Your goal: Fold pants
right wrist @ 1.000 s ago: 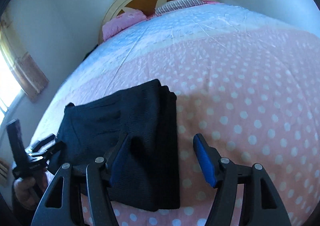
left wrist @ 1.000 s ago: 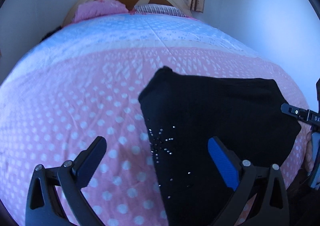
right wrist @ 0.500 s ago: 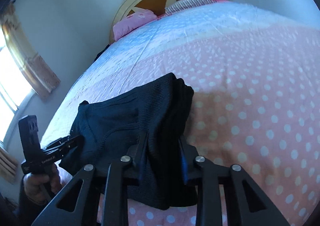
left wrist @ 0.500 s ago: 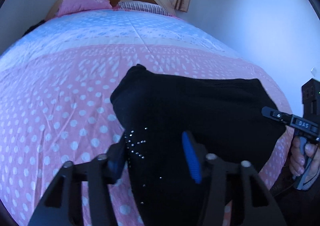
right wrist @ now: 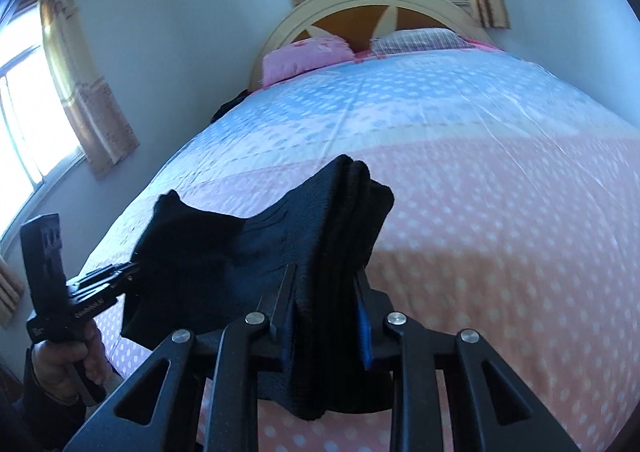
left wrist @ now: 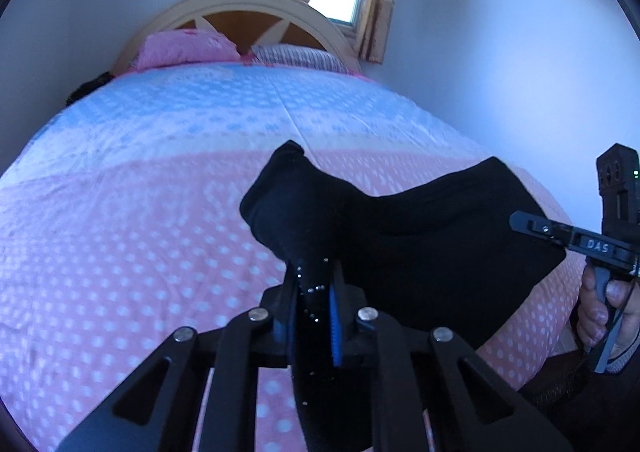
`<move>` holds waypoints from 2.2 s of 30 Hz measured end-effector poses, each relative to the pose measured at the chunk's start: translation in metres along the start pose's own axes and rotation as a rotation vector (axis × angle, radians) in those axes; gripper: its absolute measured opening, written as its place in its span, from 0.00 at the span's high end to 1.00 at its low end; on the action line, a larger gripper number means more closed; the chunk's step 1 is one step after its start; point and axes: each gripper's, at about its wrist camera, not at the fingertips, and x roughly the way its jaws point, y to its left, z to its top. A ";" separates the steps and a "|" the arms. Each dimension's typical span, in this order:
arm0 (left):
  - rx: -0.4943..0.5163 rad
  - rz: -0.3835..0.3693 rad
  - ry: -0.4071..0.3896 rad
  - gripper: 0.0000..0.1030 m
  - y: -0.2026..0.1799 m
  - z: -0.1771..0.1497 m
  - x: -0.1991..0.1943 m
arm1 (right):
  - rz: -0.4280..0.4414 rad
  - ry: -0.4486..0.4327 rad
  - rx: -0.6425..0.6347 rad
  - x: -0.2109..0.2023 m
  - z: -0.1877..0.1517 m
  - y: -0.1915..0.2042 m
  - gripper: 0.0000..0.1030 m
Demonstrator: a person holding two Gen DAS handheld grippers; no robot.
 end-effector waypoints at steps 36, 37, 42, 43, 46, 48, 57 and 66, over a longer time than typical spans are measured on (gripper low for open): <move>-0.096 0.354 -0.056 0.88 0.145 -0.026 -0.068 | 0.190 0.145 -0.244 0.179 0.065 0.187 0.75; -0.101 0.355 -0.056 0.88 0.147 -0.027 -0.068 | 0.189 0.150 -0.246 0.182 0.066 0.189 0.75; -0.125 0.360 -0.048 0.88 0.159 -0.035 -0.069 | 0.187 0.160 -0.261 0.193 0.064 0.200 0.75; -0.133 0.360 -0.046 0.88 0.162 -0.036 -0.068 | 0.185 0.162 -0.265 0.196 0.063 0.202 0.75; -0.147 0.359 -0.043 0.88 0.168 -0.039 -0.068 | 0.183 0.167 -0.270 0.201 0.062 0.205 0.75; -0.154 0.359 -0.042 0.88 0.168 -0.042 -0.068 | 0.183 0.171 -0.266 0.205 0.061 0.206 0.75; -0.170 0.360 -0.030 0.88 0.173 -0.046 -0.064 | 0.175 0.186 -0.257 0.219 0.059 0.208 0.75; -0.139 0.408 0.019 0.63 0.175 -0.063 -0.046 | 0.136 0.231 -0.207 0.237 0.051 0.191 0.72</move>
